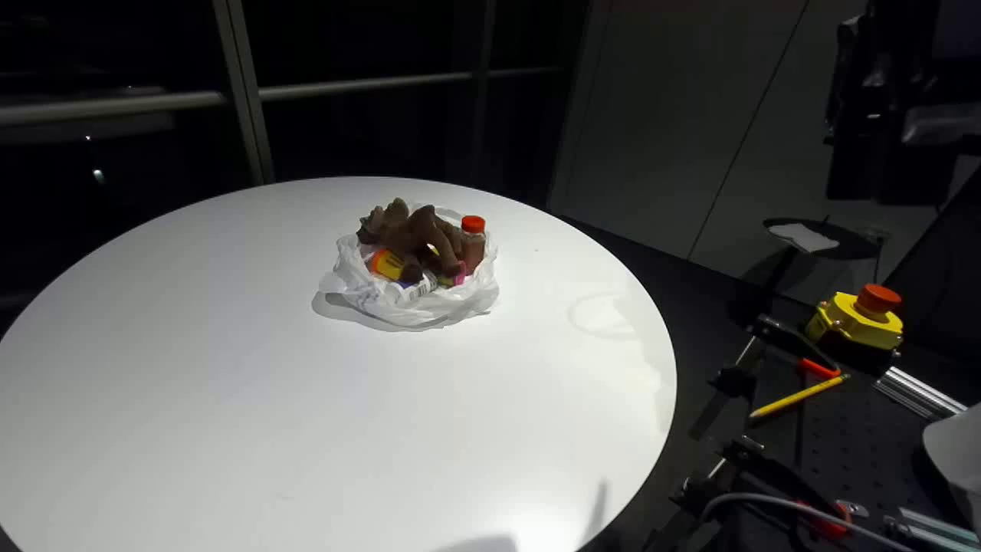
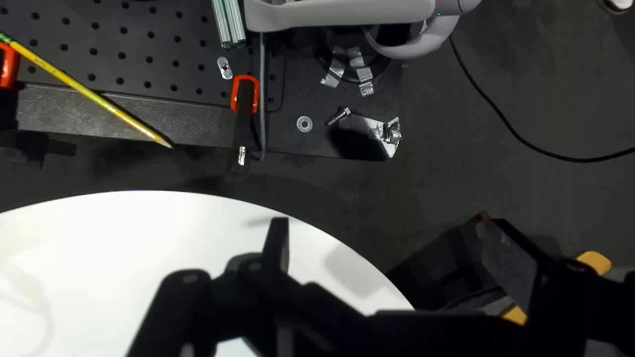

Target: Remove the objects in the plastic and put them on the table

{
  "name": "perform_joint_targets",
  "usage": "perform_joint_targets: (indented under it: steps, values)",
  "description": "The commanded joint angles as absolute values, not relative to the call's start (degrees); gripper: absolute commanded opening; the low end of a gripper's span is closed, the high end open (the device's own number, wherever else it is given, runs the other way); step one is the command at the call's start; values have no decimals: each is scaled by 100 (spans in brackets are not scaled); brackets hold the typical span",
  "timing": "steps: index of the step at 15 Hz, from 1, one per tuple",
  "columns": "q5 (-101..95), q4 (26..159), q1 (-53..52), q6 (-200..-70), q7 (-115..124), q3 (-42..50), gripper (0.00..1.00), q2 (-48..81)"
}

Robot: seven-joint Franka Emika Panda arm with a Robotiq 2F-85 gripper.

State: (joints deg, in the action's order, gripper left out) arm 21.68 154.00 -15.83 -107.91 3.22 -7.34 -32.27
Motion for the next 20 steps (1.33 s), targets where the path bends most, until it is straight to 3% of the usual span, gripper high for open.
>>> perform_joint_targets:
  steps: [1, 9, 14, 20]
  values:
    - [2205, 15385, -1487, -10760, 283, -819, 100, -3236]
    - [2182, 15349, -1455, -10799, 246, -796, 100, -3127]
    - [1860, 14790, -1027, -11388, -60, -604, 100, -1716]
    - [1159, 13750, -661, -13385, 325, -619, 100, 391]
